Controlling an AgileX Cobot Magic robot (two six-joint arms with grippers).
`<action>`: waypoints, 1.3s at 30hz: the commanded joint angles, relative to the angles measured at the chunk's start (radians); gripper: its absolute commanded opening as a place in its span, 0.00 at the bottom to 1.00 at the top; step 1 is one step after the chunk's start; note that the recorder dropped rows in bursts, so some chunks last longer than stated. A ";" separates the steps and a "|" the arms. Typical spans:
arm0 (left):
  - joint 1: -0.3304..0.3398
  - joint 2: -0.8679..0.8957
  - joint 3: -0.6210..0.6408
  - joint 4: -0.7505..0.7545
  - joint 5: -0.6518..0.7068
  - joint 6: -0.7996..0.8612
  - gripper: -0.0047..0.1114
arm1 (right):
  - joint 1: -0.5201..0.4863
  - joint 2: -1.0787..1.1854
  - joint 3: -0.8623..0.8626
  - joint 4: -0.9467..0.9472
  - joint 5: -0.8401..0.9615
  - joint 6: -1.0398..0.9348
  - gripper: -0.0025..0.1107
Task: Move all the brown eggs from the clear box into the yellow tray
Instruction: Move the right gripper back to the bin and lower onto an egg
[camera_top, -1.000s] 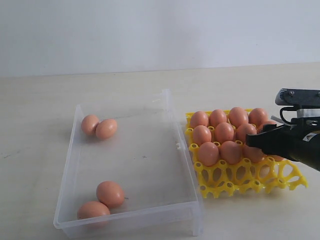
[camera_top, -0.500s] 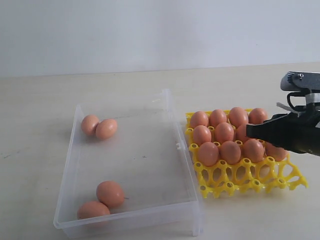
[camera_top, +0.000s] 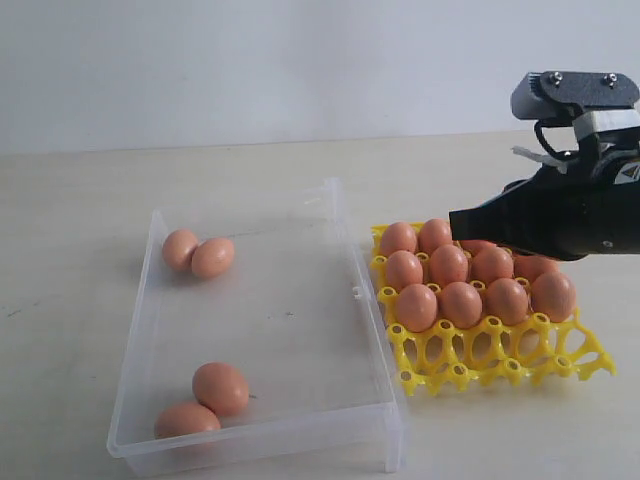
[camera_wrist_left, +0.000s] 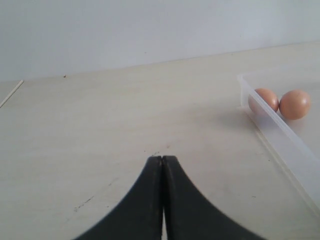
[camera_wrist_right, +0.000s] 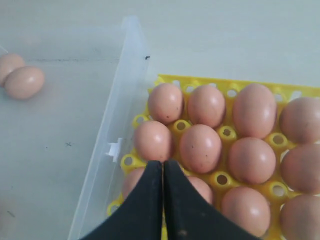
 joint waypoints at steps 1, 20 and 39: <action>-0.001 0.001 -0.004 0.001 -0.013 -0.004 0.04 | 0.003 -0.035 -0.049 -0.011 0.086 -0.006 0.04; -0.001 0.001 -0.004 0.001 -0.013 -0.004 0.04 | 0.004 -0.039 -0.160 -0.008 0.326 -0.004 0.13; -0.001 0.001 -0.004 0.001 -0.013 -0.004 0.04 | 0.137 0.058 -0.371 0.017 0.343 -0.029 0.41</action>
